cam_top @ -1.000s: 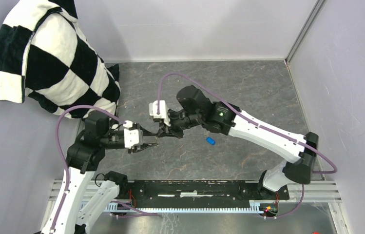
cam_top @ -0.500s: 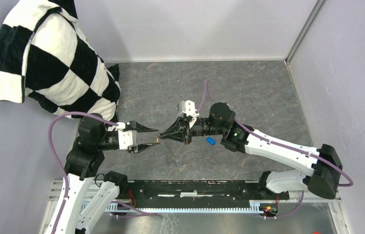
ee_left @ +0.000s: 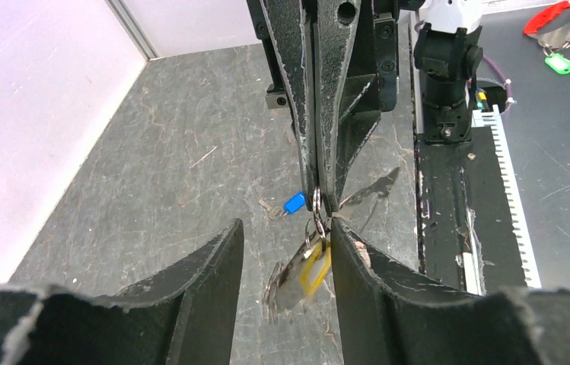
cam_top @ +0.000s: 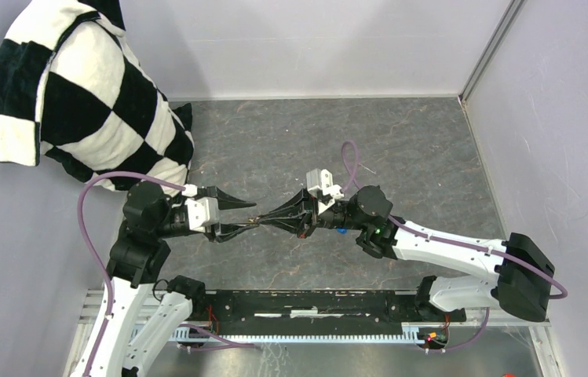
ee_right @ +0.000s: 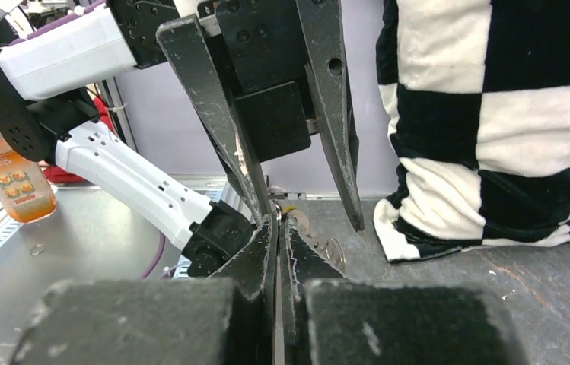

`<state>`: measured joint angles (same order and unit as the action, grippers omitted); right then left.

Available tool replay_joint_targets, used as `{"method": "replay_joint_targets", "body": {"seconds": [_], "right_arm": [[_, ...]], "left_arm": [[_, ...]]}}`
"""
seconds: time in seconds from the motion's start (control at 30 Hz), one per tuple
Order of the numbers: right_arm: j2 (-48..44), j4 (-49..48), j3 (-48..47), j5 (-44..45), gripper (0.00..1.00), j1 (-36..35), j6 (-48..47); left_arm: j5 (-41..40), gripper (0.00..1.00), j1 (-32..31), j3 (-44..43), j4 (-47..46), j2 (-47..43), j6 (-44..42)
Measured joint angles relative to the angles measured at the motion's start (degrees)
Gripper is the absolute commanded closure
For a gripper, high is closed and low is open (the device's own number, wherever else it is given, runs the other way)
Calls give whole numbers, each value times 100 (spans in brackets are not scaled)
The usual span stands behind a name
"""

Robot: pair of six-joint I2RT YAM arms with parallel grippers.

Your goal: Put the keys on the keyring

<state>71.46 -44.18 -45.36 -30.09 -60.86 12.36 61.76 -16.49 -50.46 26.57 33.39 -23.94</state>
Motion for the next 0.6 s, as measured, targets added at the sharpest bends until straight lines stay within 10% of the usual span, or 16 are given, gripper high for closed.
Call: {"method": "replay_joint_targets", "body": {"seconds": [0.6], "right_arm": [[-7,83,17,365,100,-103,-127]], "left_arm": [[-380,68,0,385,177,-1025,-1268]]}}
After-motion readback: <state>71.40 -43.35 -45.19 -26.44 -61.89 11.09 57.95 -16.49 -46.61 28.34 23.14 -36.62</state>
